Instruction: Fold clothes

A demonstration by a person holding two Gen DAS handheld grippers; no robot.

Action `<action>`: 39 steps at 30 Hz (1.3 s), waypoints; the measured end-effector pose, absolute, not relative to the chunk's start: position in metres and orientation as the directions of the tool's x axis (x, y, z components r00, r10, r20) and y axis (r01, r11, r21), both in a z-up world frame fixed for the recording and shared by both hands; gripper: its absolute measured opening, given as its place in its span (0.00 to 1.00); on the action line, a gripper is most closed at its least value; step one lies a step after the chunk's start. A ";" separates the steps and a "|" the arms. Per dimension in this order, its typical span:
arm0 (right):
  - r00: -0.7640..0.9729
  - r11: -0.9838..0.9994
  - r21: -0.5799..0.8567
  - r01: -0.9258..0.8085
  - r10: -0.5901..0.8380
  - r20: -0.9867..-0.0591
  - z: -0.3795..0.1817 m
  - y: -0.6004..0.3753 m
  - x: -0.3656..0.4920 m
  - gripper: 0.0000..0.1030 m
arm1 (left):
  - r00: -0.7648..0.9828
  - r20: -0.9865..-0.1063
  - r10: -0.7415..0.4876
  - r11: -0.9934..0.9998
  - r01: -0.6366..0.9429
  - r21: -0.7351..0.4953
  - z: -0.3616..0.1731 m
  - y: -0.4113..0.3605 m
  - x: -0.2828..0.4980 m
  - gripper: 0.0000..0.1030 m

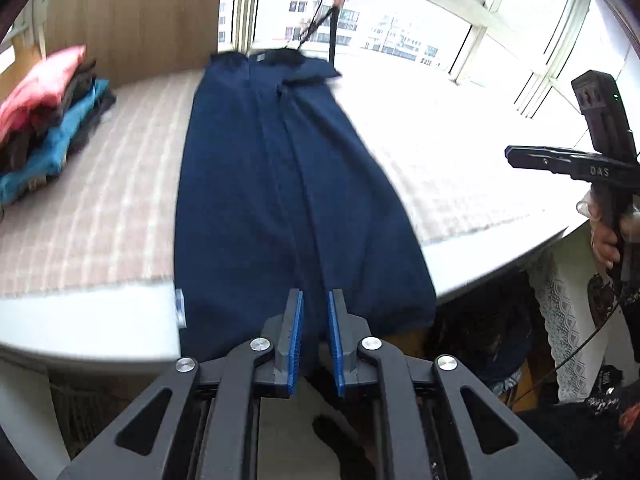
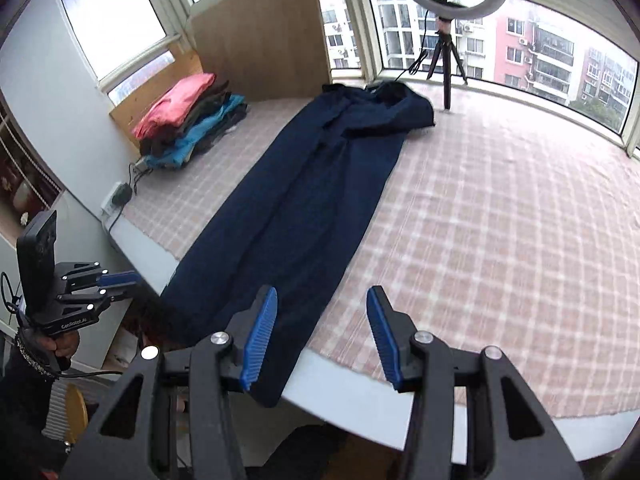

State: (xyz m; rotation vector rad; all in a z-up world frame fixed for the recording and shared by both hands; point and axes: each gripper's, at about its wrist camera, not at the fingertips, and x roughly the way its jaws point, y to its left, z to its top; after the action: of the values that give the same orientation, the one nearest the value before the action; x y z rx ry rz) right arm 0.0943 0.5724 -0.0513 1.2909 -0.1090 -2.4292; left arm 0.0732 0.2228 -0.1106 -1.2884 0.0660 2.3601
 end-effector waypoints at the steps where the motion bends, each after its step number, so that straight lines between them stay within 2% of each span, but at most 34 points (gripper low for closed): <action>1: -0.528 -0.928 0.243 0.281 -0.361 -0.769 -0.043 0.581 0.073 0.45 | -0.482 -0.795 0.368 -0.891 -0.428 -0.153 -0.098 0.227 0.055 0.21; 5: -0.530 -0.921 0.336 0.196 -0.388 -0.754 -0.059 0.607 -0.041 0.45 | -0.521 -0.766 0.375 -0.871 -0.482 -0.099 -0.079 0.258 -0.027 0.21; 9: -0.503 -0.904 0.425 0.044 -0.388 -0.772 -0.129 0.625 -0.154 0.45 | -0.421 -0.806 0.417 -0.845 -0.505 -0.173 -0.114 0.292 -0.103 0.21; 16: -0.483 -0.846 0.534 0.014 -0.473 -0.737 -0.181 0.620 -0.227 0.45 | -0.256 -0.907 0.333 -0.809 -0.573 -0.135 -0.185 0.340 -0.121 0.21; 22: -0.468 -0.785 0.620 -0.012 -0.543 -0.697 -0.224 0.614 -0.289 0.46 | -0.191 -0.938 0.289 -0.814 -0.565 -0.136 -0.217 0.338 -0.139 0.20; 23: -0.465 -0.774 0.633 -0.016 -0.555 -0.690 -0.231 0.614 -0.299 0.41 | -0.189 -0.936 0.296 -0.812 -0.566 -0.143 -0.218 0.337 -0.140 0.21; 24: -0.463 -0.762 0.647 -0.021 -0.566 -0.682 -0.239 0.613 -0.309 0.26 | -0.190 -0.935 0.301 -0.810 -0.568 -0.145 -0.217 0.337 -0.141 0.21; 25: -0.471 -0.772 0.636 -0.006 -0.559 -0.683 -0.233 0.609 -0.312 0.20 | -0.187 -0.935 0.301 -0.808 -0.571 -0.146 -0.217 0.337 -0.141 0.21; 29: -0.506 -0.815 0.576 0.060 -0.522 -0.686 -0.206 0.591 -0.321 0.08 | -0.178 -0.932 0.315 -0.793 -0.589 -0.155 -0.216 0.338 -0.141 0.21; 31: -0.524 -0.834 0.544 0.091 -0.504 -0.686 -0.192 0.582 -0.325 0.08 | -0.176 -0.930 0.322 -0.786 -0.597 -0.160 -0.216 0.338 -0.140 0.21; 34: -0.486 -0.819 0.534 0.209 -0.561 -0.670 -0.178 0.543 -0.354 0.11 | -0.175 -0.927 0.331 -0.781 -0.603 -0.165 -0.215 0.338 -0.139 0.22; 36: -0.504 -0.840 0.487 0.241 -0.536 -0.677 -0.164 0.534 -0.356 0.30 | -0.177 -0.926 0.334 -0.778 -0.606 -0.164 -0.215 0.338 -0.137 0.23; 39: -0.538 -0.869 0.408 0.281 -0.494 -0.683 -0.142 0.523 -0.359 0.43 | -0.182 -0.926 0.332 -0.775 -0.612 -0.158 -0.212 0.338 -0.135 0.23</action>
State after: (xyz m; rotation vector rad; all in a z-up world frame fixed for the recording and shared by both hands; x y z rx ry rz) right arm -0.3587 0.5227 -0.1416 1.1755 -0.3464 -2.3959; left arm -0.1346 0.3384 -0.2122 -1.4751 0.3302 2.0025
